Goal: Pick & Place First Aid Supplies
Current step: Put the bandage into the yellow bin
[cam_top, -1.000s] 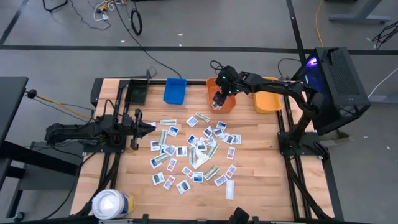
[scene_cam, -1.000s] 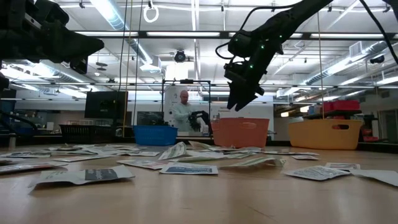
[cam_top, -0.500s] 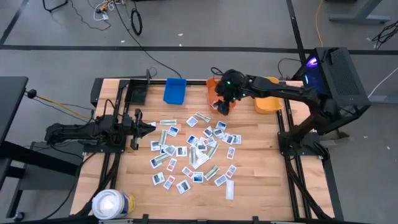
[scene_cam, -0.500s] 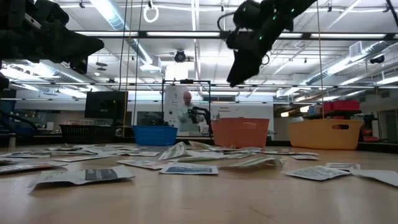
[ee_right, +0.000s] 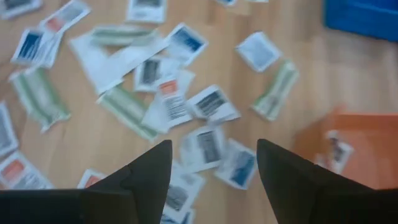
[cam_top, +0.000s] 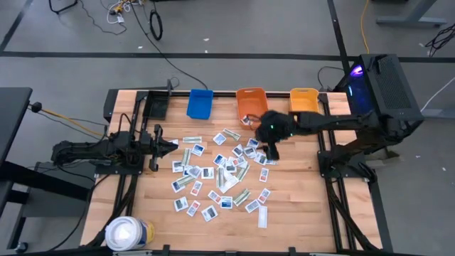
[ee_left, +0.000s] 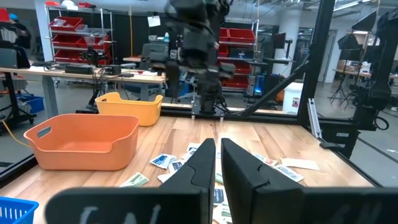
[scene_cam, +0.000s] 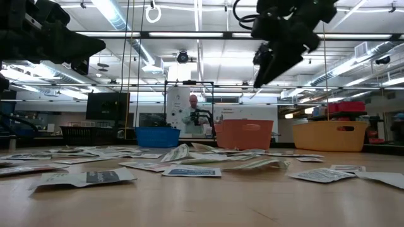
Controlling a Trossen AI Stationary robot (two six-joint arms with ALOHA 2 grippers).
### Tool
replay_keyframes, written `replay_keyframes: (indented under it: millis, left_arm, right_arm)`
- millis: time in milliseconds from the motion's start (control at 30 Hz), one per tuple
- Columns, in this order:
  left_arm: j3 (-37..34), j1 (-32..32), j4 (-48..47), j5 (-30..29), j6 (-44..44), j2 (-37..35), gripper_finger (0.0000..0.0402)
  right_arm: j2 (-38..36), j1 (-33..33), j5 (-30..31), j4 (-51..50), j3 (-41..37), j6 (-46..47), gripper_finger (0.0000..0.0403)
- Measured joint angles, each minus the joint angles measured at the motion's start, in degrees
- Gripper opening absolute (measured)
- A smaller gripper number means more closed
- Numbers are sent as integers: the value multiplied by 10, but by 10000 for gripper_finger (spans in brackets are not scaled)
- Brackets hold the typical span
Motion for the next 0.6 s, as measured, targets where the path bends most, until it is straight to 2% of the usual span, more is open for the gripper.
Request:
replay_keyframes:
  millis: [333,600]
  left_arm:
    - [0,0,0,0,0,0,32]
    - [0,0,0,0,0,0,32]
  right_arm:
    - [-16,93,-2,95,-118,-13,236]
    - [-16,140,-15,138,-166,-11,236]
